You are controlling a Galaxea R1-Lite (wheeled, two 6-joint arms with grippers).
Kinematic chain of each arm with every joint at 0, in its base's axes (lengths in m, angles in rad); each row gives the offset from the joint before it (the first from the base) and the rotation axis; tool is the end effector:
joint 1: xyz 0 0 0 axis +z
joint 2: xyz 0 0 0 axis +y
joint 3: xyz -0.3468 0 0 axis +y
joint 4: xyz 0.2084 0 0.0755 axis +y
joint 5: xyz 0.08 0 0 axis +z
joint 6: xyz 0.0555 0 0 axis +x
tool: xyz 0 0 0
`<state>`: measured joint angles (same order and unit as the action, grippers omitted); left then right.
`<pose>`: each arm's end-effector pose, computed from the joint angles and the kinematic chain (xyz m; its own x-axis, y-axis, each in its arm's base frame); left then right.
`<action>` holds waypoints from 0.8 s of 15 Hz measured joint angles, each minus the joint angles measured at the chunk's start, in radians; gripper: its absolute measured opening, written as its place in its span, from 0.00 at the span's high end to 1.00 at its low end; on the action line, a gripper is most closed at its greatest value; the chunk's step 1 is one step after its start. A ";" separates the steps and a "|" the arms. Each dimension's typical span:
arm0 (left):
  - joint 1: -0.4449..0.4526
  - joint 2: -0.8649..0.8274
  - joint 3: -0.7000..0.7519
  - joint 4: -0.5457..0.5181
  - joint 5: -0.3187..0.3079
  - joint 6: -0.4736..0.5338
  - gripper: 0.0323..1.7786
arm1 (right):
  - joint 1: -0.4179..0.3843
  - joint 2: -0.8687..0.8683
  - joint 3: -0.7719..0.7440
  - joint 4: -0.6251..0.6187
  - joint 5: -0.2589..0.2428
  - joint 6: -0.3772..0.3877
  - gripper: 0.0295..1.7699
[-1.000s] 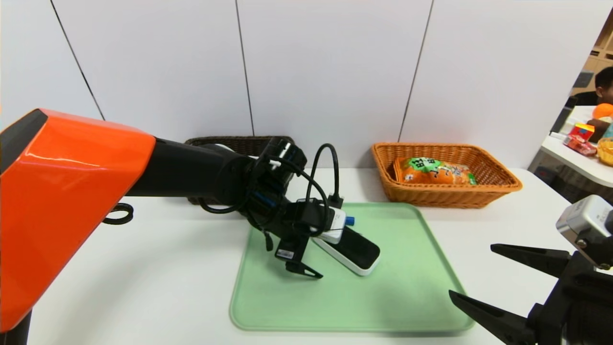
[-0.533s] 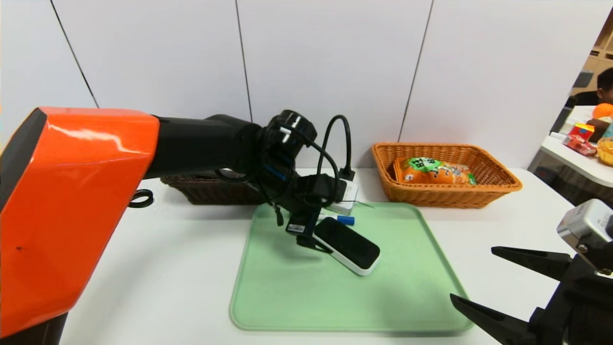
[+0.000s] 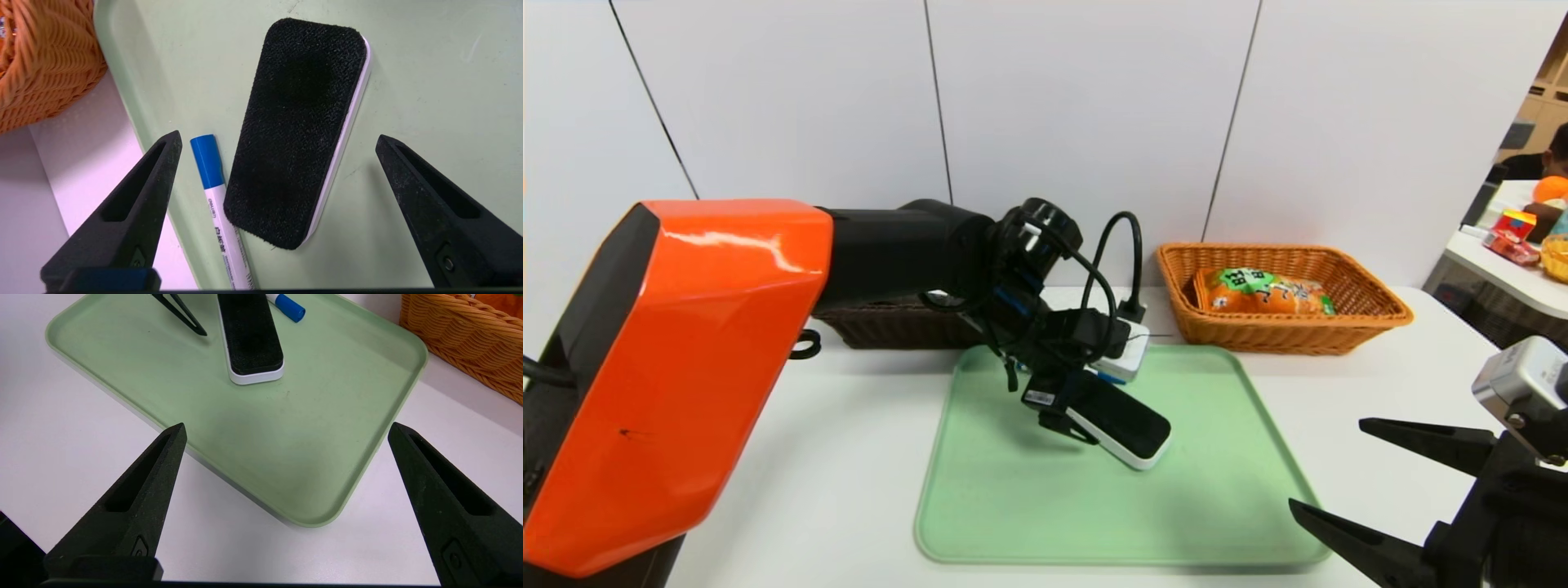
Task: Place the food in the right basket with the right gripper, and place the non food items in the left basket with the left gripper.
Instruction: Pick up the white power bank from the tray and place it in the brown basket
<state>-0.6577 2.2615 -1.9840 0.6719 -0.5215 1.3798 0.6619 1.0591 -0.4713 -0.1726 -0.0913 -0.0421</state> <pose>0.3920 -0.3377 0.1787 0.0949 -0.7028 -0.7050 0.7760 -0.3914 0.4947 0.1366 0.1000 0.1951 0.7748 0.4881 -0.4017 -0.5592 0.8256 -0.0753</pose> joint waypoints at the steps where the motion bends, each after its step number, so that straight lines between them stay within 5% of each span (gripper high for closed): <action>1: -0.003 0.005 0.004 0.000 0.000 0.002 0.05 | 0.000 0.000 0.000 0.000 0.000 0.000 0.04; 12: -0.016 0.077 0.017 -0.042 -0.005 0.002 0.05 | -0.001 -0.006 0.004 0.000 0.000 -0.002 0.04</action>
<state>-0.6738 2.3381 -1.9666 0.6300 -0.5266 1.3821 0.6609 1.0530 -0.4670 -0.1721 -0.0913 -0.0440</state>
